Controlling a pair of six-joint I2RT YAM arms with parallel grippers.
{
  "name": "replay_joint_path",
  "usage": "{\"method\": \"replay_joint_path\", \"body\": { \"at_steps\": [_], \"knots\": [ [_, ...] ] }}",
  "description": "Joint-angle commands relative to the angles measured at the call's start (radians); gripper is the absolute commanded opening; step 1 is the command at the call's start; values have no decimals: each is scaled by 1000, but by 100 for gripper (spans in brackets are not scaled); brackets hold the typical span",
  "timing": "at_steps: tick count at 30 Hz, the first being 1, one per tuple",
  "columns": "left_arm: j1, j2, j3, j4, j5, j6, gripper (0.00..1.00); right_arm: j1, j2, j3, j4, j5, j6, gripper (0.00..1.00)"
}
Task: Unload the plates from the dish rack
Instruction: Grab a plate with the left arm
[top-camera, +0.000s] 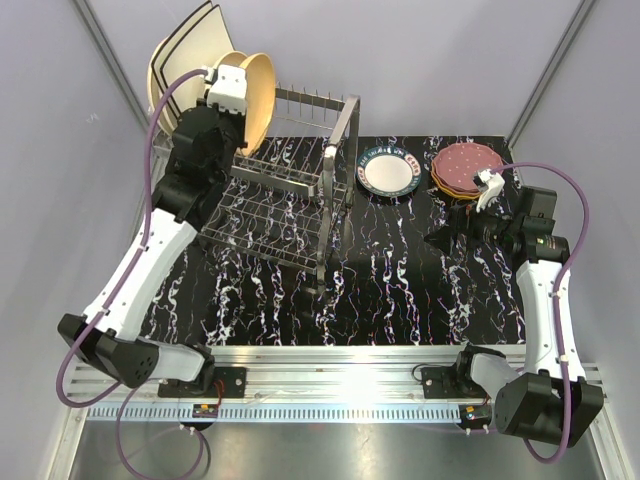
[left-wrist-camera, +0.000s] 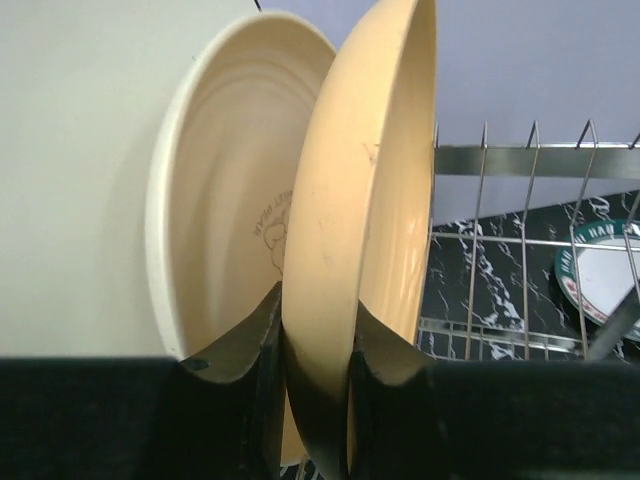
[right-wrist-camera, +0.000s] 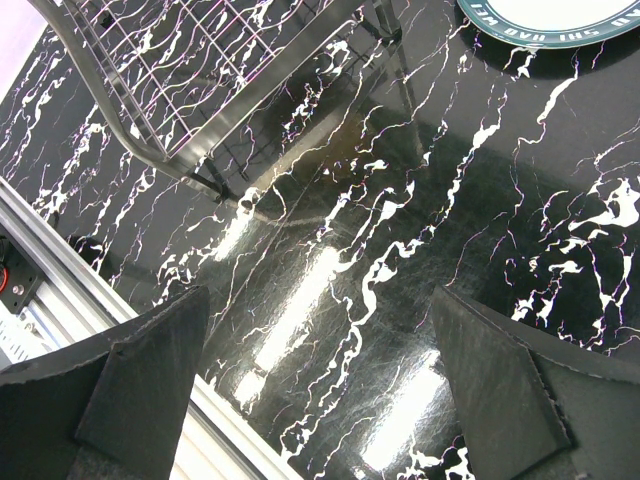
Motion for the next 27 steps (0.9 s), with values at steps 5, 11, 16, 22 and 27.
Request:
{"method": "replay_joint_path", "body": {
  "at_steps": [5,11,16,22,27],
  "knots": [
    [-15,-72,-33,320,1,232,2,-1,-8,5,34,2,-14,100],
    [-17,-66,14,349,49,252,0,-1,-10,4,32,3,-15,100],
    [-27,-90,37,381,86,226,0,0,-10,5,31,3,-21,100],
    [-41,-150,63,349,165,41,0,-1,-16,11,5,-12,-56,100],
    [-43,-198,76,303,259,-113,0,-1,-28,5,-21,-56,-129,100]
  ]
}}
